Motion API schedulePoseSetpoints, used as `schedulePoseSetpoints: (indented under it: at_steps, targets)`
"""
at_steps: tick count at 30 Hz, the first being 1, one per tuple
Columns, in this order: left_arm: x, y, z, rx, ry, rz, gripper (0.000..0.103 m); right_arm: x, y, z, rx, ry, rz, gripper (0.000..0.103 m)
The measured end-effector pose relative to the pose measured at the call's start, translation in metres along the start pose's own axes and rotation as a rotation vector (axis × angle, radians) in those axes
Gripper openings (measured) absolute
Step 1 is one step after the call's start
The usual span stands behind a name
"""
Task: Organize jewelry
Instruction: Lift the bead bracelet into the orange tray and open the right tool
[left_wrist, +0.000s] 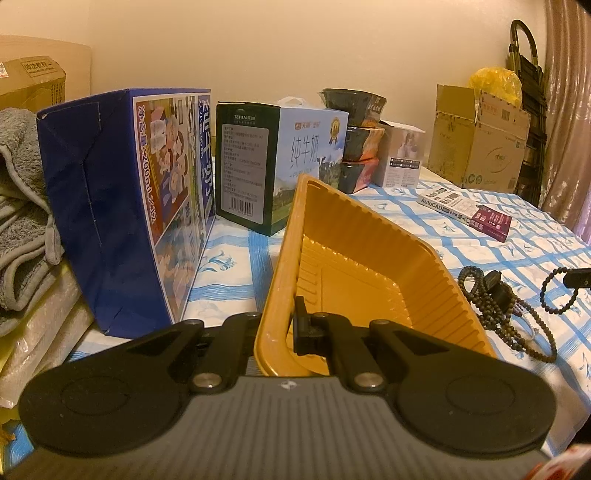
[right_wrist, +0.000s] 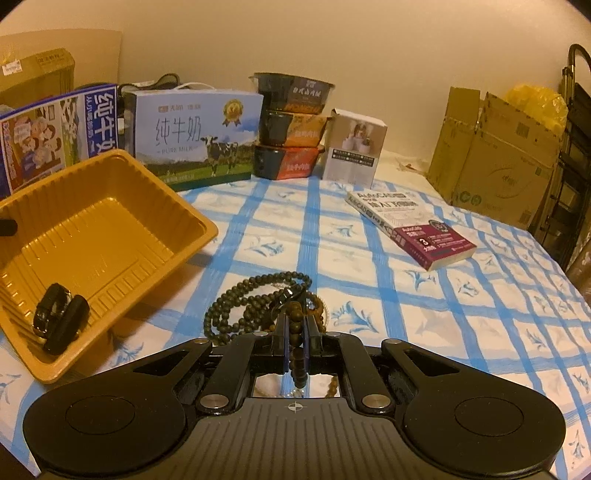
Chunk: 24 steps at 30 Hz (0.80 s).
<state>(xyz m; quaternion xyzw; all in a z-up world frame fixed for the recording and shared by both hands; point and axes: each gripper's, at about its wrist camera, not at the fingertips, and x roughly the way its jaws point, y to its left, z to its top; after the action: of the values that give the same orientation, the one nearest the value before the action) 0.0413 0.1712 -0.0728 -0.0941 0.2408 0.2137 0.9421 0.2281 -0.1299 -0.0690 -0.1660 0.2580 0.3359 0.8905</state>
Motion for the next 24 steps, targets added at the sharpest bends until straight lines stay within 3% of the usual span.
schedulePoseSetpoints:
  at_steps: [11, 18, 24]
  targets:
    - [-0.001, -0.001, 0.0, 0.004, -0.001, 0.002, 0.005, -0.017, 0.004, 0.006, 0.048, -0.012, 0.038, 0.007]
    - [-0.003, -0.002, 0.001, -0.001, 0.0, 0.001, 0.005, -0.025, 0.025, 0.019, 0.108, -0.032, 0.156, 0.007]
    - [-0.003, -0.002, 0.0, -0.005, -0.001, 0.0, 0.005, -0.022, 0.064, 0.034, 0.146, -0.04, 0.31, 0.007]
